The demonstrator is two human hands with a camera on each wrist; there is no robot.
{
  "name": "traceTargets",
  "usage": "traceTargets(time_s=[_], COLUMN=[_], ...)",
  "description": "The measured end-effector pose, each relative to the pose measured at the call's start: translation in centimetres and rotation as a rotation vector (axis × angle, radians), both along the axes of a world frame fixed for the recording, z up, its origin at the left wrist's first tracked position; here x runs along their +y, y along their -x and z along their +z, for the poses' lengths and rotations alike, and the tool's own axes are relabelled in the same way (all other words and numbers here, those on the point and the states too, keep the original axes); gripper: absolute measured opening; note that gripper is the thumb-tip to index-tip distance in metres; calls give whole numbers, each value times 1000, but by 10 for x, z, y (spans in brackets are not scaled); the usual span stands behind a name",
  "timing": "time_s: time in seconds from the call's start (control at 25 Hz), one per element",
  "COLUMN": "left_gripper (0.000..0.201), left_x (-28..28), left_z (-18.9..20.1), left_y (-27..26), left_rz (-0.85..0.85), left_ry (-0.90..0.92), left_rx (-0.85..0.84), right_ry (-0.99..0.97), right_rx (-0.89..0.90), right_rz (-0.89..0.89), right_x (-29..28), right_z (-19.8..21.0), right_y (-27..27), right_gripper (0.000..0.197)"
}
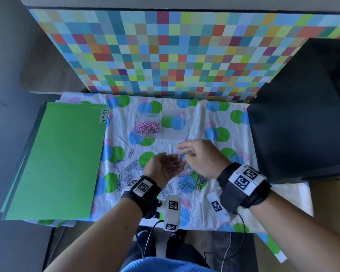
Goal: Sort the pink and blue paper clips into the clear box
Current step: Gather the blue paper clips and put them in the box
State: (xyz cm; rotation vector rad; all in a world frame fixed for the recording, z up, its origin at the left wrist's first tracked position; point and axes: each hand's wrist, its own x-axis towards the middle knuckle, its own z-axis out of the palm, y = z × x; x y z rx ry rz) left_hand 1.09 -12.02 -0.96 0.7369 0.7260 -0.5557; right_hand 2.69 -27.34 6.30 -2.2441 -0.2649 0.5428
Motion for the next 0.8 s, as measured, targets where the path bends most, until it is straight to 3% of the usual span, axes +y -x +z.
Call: traceTargets(time_s=[0.16,0.36,0.48,0.64,0.72,0.8], left_gripper=[33,30,29,34,30,24], left_x=[22,56,62,62,53,37], left_z=[15,29,18,16,24,28], left_y=[-55,-130,-143,-135,-117,-89], left_rz=[70,100,-86,-529,-604,-589], left_ry=[-241,-534,-723,-1161,-1357,-1473], left_rx=[-121,-149,-153,-341,-457,-686], right_ry=[-36,68,114,206,287,352], right_rx=[-39,-2,-7,-30,-67,-110], right_rz=[-233,-301,-315,-270,-189,-111], right_x=[-34,-67,-77,-86,-87,-85], right_z=[-6,-30,-45,-64,-73,-82], right_y=[-3,7,14,25,34,44], right_gripper=[27,23,22,23,24,21])
